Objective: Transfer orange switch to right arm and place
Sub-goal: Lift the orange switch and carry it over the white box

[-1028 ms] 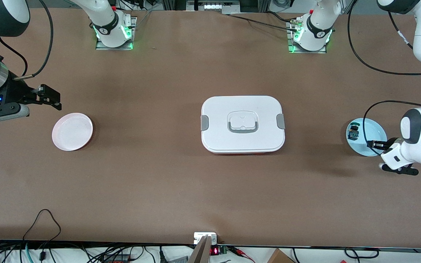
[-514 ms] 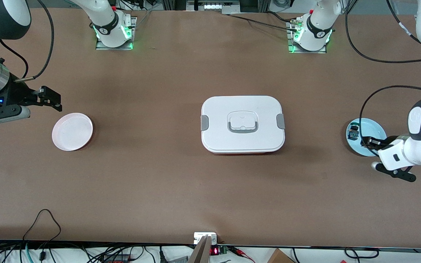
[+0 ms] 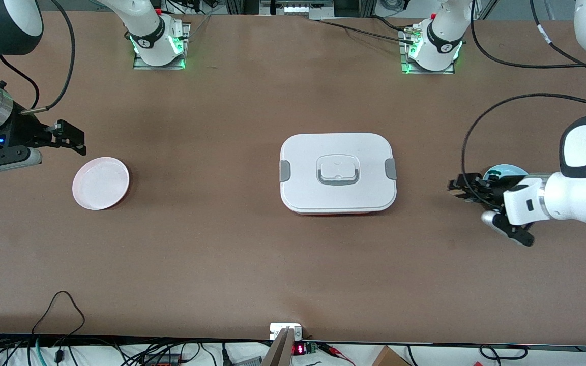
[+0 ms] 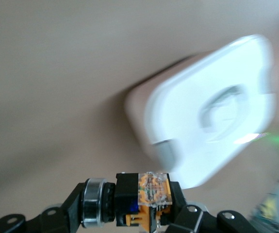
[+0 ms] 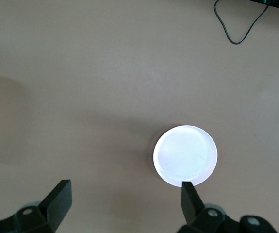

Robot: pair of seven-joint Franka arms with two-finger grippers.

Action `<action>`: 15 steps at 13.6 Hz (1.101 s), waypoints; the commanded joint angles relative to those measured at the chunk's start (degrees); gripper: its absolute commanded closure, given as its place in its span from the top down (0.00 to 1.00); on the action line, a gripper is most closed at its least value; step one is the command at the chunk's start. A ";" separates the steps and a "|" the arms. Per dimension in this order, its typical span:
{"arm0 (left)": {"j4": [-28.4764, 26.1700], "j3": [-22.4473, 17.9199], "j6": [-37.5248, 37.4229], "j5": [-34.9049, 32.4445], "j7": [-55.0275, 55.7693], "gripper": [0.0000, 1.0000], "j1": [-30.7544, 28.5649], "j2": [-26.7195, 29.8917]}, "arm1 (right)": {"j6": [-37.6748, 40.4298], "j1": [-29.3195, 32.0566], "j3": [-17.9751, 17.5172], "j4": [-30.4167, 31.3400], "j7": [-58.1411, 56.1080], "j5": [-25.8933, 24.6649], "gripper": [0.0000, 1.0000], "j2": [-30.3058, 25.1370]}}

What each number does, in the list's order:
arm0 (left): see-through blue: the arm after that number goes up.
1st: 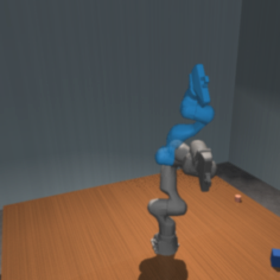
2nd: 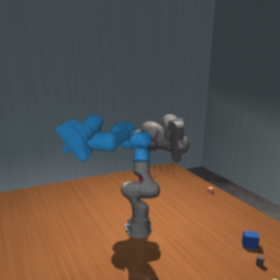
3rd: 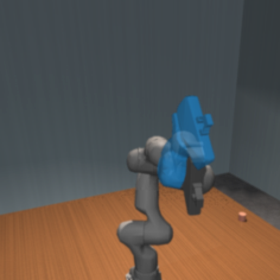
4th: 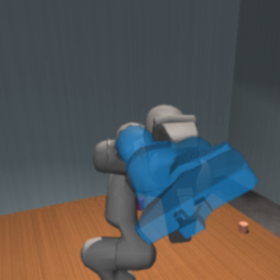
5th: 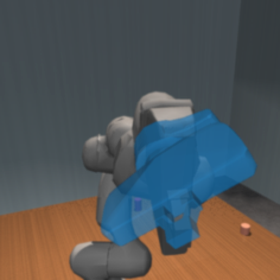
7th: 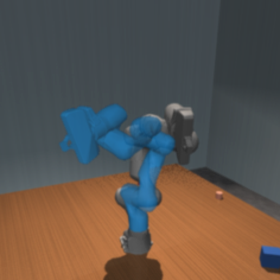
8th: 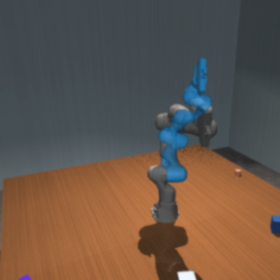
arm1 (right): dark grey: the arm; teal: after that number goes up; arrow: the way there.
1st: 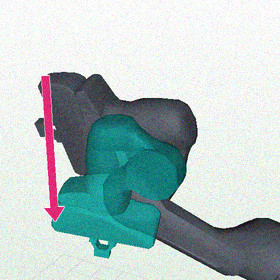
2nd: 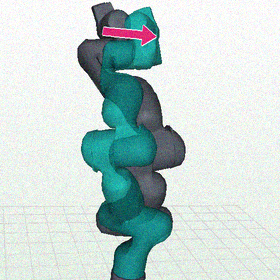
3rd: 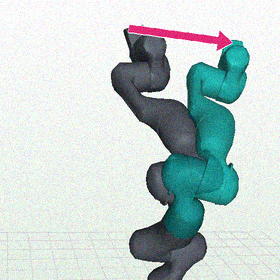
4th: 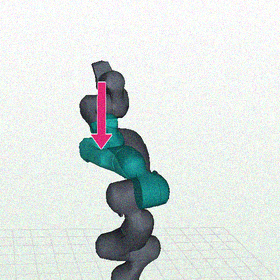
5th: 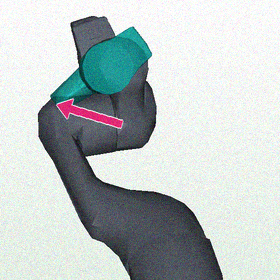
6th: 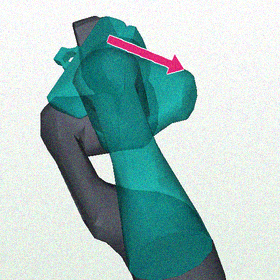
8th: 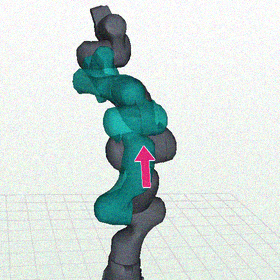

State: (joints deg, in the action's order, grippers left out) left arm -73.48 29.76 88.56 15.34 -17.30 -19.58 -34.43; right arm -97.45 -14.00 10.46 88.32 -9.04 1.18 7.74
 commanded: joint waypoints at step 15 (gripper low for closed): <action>-6.75 18.04 32.36 30.80 -46.93 0.12 4.64 -0.55 | 11.05 0.46 -1.14 0.09 -8.55 28.62 1.00 4.55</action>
State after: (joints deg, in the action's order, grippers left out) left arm -77.52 45.40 118.38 44.08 -58.49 -13.09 -35.24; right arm -88.59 -14.44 9.34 88.78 -16.22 18.98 10.85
